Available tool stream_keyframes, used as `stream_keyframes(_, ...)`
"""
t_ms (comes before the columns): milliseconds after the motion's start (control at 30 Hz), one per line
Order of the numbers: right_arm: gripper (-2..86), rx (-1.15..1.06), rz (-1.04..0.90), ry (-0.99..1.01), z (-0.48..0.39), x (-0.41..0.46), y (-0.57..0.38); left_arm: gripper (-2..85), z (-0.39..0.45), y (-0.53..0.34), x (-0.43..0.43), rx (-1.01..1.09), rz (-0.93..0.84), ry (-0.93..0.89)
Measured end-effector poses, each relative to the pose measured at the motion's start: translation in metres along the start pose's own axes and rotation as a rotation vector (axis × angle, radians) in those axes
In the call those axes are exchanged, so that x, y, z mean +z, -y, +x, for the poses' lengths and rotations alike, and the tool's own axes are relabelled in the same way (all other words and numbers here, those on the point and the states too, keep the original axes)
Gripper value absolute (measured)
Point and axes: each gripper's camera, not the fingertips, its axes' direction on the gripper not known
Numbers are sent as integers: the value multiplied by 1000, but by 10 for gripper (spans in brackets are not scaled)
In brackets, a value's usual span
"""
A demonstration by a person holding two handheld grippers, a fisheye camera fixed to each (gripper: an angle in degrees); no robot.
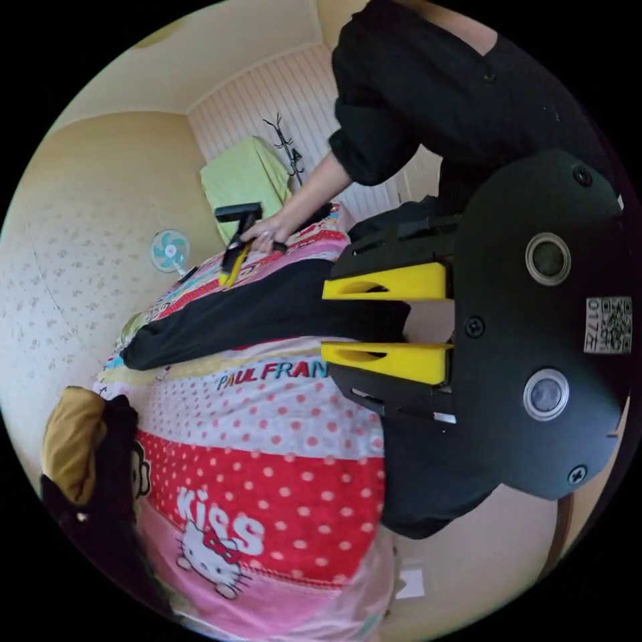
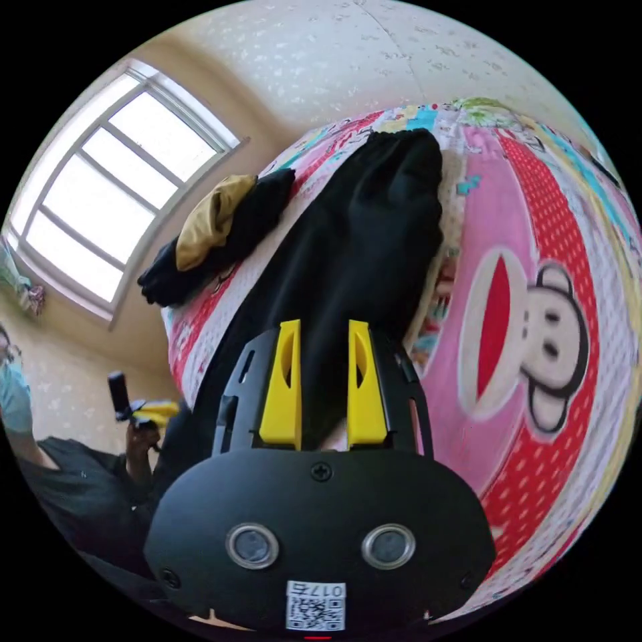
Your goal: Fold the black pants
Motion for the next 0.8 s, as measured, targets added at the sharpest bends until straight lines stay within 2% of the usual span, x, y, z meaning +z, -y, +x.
stream_keyframes(133,97,52,43,198,-17,9,-110,93,5,28,42,57,-134,1)
stream_keyframes(200,90,75,174,268,-33,12,-161,87,11,27,58,66,-175,24)
stream_keyframes(300,66,132,296,297,-43,17,-193,75,21,17,63,54,-133,91)
stream_keyframes(433,32,155,245,378,-48,27,-193,51,32,13,62,51,-143,132)
stream_keyframes(500,24,154,307,519,-47,-2,-195,46,41,14,52,92,-160,82)
stream_keyframes(533,23,146,323,543,-48,-12,-197,44,46,14,40,134,-153,-12)
stream_keyframes(567,21,107,349,548,-52,-30,-201,42,46,13,31,159,-148,-153)
stream_keyframes(633,21,47,309,459,-60,-45,-205,39,38,11,28,125,-161,-299)
stream_keyframes(700,22,60,124,267,-61,-28,-204,32,32,8,37,73,-214,-162)
stream_keyframes(767,24,87,19,212,-61,-13,-204,29,32,3,48,36,-324,96)
stream_keyframes(800,31,57,22,225,-66,-15,-204,32,33,3,47,29,-329,126)
